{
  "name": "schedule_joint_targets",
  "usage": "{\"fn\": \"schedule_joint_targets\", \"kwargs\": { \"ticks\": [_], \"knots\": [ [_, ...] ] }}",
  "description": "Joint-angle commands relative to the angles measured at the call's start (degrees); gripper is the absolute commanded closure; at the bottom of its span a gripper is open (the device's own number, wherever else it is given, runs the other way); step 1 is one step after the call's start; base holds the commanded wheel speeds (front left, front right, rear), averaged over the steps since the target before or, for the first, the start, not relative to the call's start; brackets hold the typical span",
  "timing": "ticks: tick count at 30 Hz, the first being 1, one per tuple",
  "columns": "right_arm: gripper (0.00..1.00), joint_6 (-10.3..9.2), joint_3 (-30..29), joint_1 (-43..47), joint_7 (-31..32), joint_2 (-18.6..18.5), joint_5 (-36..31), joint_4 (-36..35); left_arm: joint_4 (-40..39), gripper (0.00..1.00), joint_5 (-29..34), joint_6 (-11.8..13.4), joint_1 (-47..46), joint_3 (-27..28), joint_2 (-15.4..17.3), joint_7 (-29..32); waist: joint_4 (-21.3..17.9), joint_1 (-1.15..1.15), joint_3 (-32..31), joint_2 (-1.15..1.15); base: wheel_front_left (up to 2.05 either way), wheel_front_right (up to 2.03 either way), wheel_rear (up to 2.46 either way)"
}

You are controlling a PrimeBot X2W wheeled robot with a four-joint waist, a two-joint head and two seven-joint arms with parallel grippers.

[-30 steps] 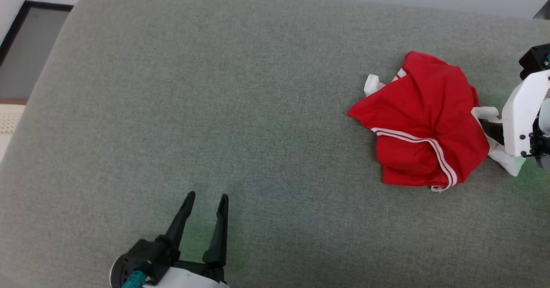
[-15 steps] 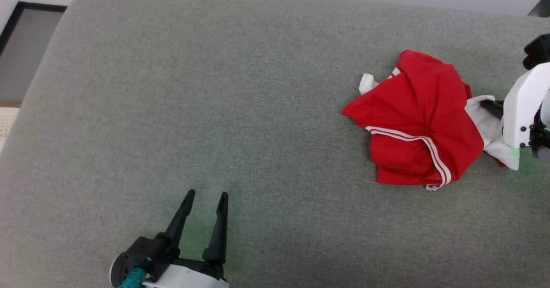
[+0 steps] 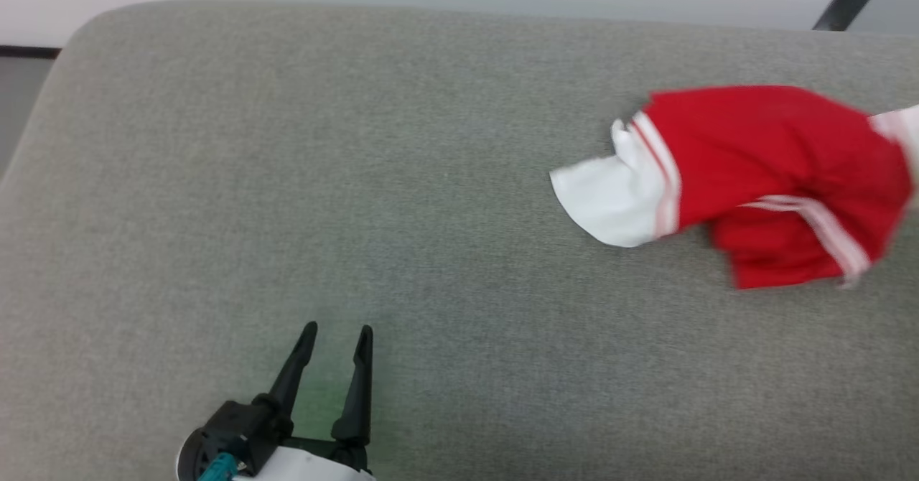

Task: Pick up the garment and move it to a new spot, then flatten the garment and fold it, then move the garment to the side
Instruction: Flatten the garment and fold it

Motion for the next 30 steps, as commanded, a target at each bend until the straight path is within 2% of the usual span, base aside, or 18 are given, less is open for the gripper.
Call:
{"fn": "schedule_joint_targets", "kwargs": {
  "ticks": [1, 6, 10, 14, 18, 24, 30],
  "knots": [
    [1.0, -0.06, -1.7, 0.7, -2.1, -2.2, -0.3, 2.0, 0.2, 0.0, 0.3, -0.2, -0.1, -0.4, 0.1, 0.0, -1.0, 0.0, -0.3, 0.0, 0.0, 0.0, 0.0],
    [1.0, -0.06, -5.2, 2.8, -6.1, -3.9, -0.6, 10.2, 0.2, 0.0, -0.4, -0.2, -0.6, -0.6, 0.6, 0.0, -1.4, 0.0, 0.0, 0.0, 0.0, 0.0, 0.0],
    [1.0, -0.05, -5.8, 5.5, -6.6, -1.3, 0.2, 15.4, 0.6, 0.0, -0.4, -0.2, -0.7, -0.8, 0.7, 0.0, -1.6, 0.0, 0.3, 0.0, 0.0, 0.0, 0.0],
    [1.0, -0.06, -5.7, 8.6, -6.9, 0.3, 1.2, 16.1, 0.9, 0.0, -0.5, -0.2, -0.9, -1.1, 0.6, 0.0, -1.3, 0.0, 0.2, 0.0, 0.0, 0.0, 0.0],
    [1.0, -0.05, -5.8, 11.3, -7.3, 1.9, 2.5, 14.7, 1.0, 0.0, -0.6, -0.2, -0.6, -1.0, 0.7, 0.0, -1.2, 0.0, 0.0, 0.0, 0.0, 0.0, 0.0],
    [1.0, -0.05, -4.8, 18.9, -7.4, 2.0, 5.1, 8.4, 0.7, 0.0, -0.6, -0.2, 0.8, 0.0, 0.6, 0.0, -1.4, 0.0, -0.6, 0.0, 0.0, 0.0, 0.0],
    [1.0, -0.05, -3.9, 25.5, -8.2, 0.0, 5.4, 1.1, 0.7, 0.0, -0.8, -0.2, 1.1, 0.0, 0.5, 0.0, -2.7, 0.0, -0.9, 0.0, 0.0, 0.0, 0.0]
  ]
}}
